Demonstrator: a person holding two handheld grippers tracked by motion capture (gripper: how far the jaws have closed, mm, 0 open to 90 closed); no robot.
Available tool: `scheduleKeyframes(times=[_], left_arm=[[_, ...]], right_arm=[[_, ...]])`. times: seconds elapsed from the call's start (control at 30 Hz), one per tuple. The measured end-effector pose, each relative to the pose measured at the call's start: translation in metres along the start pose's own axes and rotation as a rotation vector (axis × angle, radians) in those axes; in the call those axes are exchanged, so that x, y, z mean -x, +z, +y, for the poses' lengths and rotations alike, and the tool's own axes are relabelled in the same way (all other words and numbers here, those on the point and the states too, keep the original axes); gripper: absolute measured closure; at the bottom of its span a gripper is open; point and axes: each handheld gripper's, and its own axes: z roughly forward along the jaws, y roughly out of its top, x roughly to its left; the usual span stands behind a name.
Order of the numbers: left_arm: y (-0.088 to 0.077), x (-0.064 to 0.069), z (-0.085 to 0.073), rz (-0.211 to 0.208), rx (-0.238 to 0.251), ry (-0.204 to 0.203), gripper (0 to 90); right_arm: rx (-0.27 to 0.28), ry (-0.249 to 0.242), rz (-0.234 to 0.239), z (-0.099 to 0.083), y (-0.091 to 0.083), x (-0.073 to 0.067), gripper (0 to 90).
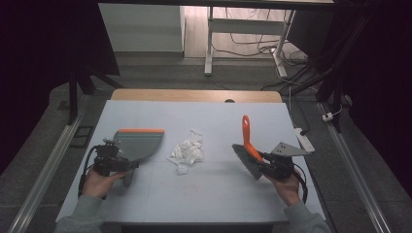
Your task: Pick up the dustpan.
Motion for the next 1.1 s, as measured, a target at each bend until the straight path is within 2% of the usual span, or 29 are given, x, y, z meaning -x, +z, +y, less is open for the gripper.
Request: scheduleKeyframes(times=[0.27,0.37,0.77,0.87,0.97,1.1], left_arm=[[0.012,0.004,0.000,-0.016,-0.033,0.005,15.2],[0.016,0.004,0.000,-0.014,-0.038,0.001,18.1],[0.024,0.001,0.000,-0.033,-0.032,-0.031,36.1],[0.026,0.001,0.001,-0.028,-0.036,-0.045,40.3],[0.027,0.001,0.001,-0.024,-0.040,-0.041,44.2],[0.029,0.003,0.002,-0.010,-0.029,-0.049,48.6]], right_arm=[[-0.004,-0.002,0.000,0.000,0.001,0.000,70.0],[-0.004,-0.005,0.002,0.000,0.001,0.000,70.0],[-0.014,-0.004,0.002,-0.001,0.002,0.000,70.0],[-0.019,-0.004,0.001,-0.002,0.003,0.000,70.0],[-0.020,-0.007,-0.001,-0.001,0.002,0.000,70.0],[-0.024,-0.004,-0.002,-0.002,0.003,0.000,70.0]])
